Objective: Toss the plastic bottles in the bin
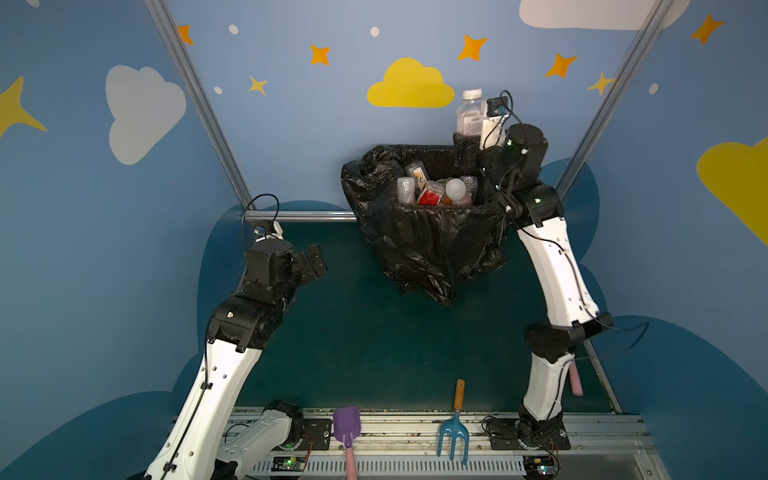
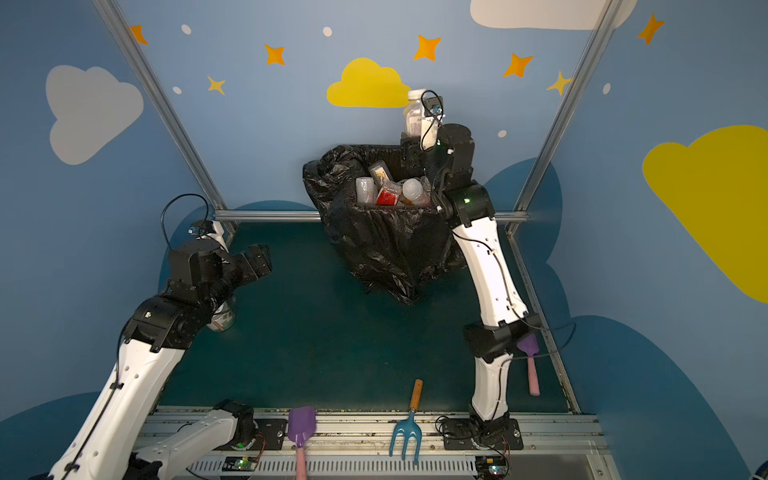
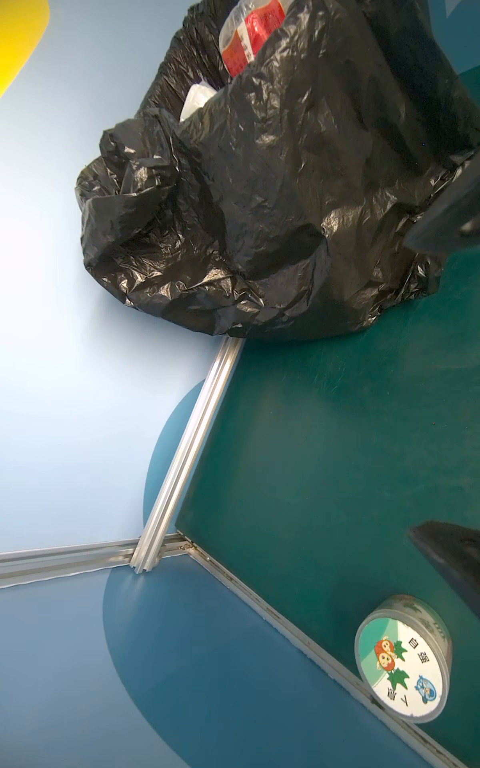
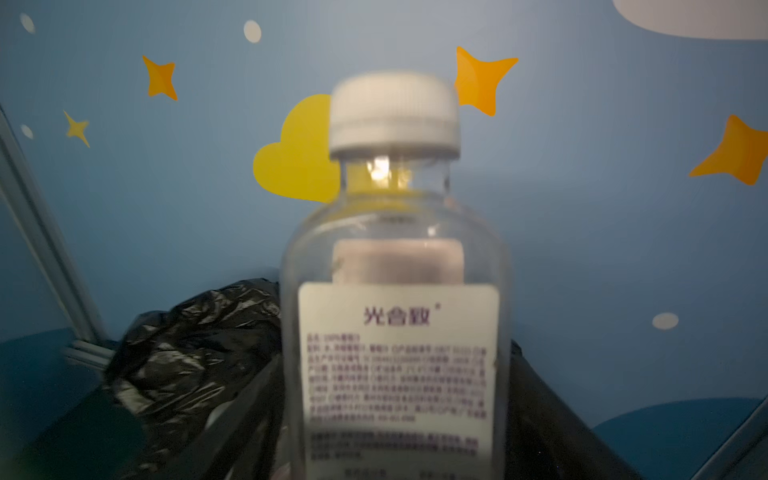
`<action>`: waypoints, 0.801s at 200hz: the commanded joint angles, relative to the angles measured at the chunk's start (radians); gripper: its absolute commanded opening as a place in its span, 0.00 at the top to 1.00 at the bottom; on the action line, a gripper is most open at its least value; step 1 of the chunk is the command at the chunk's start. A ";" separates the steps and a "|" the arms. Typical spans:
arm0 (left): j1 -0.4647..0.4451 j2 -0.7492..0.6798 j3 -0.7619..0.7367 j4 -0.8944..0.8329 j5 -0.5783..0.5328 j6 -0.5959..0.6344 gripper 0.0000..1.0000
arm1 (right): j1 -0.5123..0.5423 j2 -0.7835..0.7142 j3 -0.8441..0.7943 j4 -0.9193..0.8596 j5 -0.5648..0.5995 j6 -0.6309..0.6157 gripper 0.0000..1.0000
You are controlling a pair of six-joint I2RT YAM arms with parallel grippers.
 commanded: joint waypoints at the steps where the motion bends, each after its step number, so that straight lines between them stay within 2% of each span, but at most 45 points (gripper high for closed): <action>1: 0.008 0.001 0.030 -0.004 -0.030 0.027 0.00 | -0.018 0.084 0.219 -0.214 -0.045 0.056 0.09; 14: 0.012 0.001 0.034 -0.007 -0.044 0.036 0.00 | -0.021 0.031 0.153 -0.152 -0.047 0.061 0.08; 39: 0.019 0.016 0.043 -0.003 -0.037 0.040 0.00 | -0.037 -0.200 -0.223 0.126 -0.063 0.091 0.08; 51: 0.019 0.026 0.047 0.001 -0.023 0.036 0.00 | -0.050 -0.272 -0.316 0.175 -0.060 0.113 0.08; 78: 0.019 0.043 0.042 0.015 0.008 0.026 0.00 | -0.080 -0.358 -0.379 0.113 -0.044 0.151 0.08; 106: 0.020 0.036 0.026 0.007 0.027 0.049 0.00 | -0.151 -0.492 -0.534 0.041 -0.045 0.240 0.09; 119: 0.021 0.020 0.007 0.017 0.082 0.104 0.00 | -0.212 -0.559 -0.614 -0.014 -0.085 0.306 0.09; 160: 0.073 0.047 0.024 -0.040 0.078 0.109 0.00 | -0.415 -0.719 -0.844 -0.141 -0.280 0.422 0.09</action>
